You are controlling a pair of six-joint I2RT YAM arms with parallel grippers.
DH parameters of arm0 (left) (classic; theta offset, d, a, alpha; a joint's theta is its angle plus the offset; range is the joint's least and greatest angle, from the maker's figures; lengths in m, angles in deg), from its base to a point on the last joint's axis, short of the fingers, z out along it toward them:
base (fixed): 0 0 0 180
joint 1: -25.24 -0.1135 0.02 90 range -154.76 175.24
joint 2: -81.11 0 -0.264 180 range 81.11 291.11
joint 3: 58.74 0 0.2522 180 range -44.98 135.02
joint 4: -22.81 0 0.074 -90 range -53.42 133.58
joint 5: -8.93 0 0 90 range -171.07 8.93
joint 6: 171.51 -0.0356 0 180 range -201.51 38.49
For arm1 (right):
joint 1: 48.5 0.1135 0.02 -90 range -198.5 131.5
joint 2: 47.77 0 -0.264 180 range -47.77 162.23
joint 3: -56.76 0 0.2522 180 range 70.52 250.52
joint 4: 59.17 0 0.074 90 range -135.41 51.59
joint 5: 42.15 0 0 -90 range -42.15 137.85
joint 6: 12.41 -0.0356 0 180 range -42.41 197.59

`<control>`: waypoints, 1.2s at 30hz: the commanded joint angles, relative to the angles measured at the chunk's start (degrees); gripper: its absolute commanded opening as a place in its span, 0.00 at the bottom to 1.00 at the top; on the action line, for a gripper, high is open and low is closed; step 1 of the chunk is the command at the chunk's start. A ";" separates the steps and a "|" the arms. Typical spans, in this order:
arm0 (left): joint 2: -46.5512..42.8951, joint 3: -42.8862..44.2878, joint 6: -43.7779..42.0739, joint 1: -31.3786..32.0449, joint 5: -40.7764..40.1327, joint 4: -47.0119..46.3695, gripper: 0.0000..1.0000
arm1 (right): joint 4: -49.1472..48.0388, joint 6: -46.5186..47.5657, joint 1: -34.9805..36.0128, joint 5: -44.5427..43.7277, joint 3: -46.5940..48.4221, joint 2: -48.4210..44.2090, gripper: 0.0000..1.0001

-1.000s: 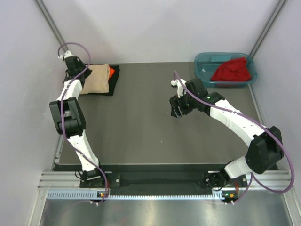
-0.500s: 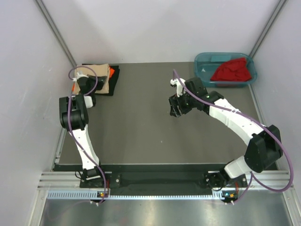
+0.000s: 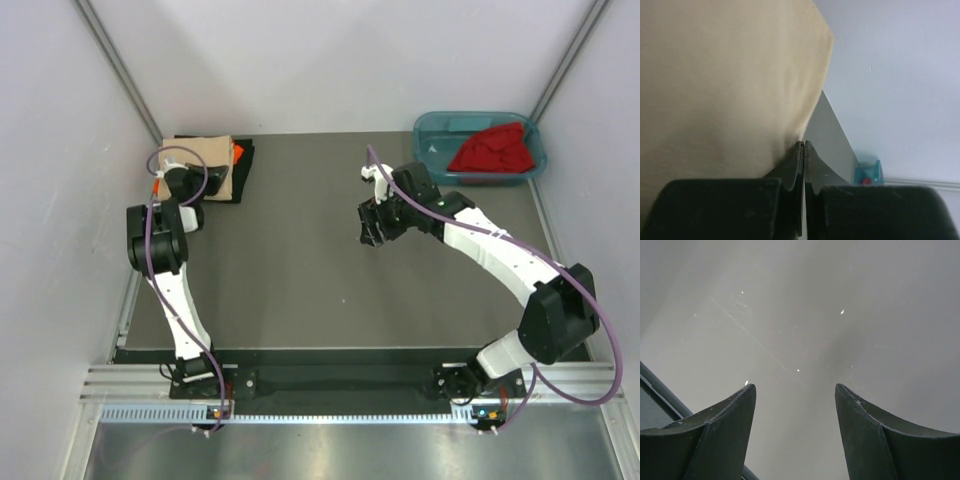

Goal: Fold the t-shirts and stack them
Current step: Neatly place the folded tshirt to the corner

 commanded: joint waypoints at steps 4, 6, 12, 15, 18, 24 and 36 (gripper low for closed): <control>-12.93 6.69 -11.17 4.12 -0.73 14.20 0.00 | -2.19 0.04 -0.35 -0.88 2.67 -1.78 0.66; -15.92 8.36 -16.17 6.59 -2.57 21.47 0.00 | -2.54 0.03 -0.53 -1.58 1.09 -3.44 0.66; -22.88 10.74 -30.51 19.59 -7.50 38.89 0.01 | -4.73 -5.14 -0.79 -3.42 -6.46 -12.03 0.67; -27.80 9.17 -35.95 26.71 -12.23 46.81 0.03 | -9.12 -9.36 -1.05 -6.67 -12.61 -18.27 0.69; -34.11 4.43 -37.21 32.52 -14.52 51.56 0.06 | -14.92 -14.72 -1.84 -8.52 -20.51 -23.81 0.70; -43.61 -7.51 -34.32 41.22 -15.95 53.77 0.11 | -29.23 -28.42 -4.38 -10.02 -39.23 -34.01 0.76; -59.96 -30.56 -28.69 43.87 -5.40 47.53 0.25 | -40.52 -43.27 -7.29 -13.08 -62.80 -50.46 1.00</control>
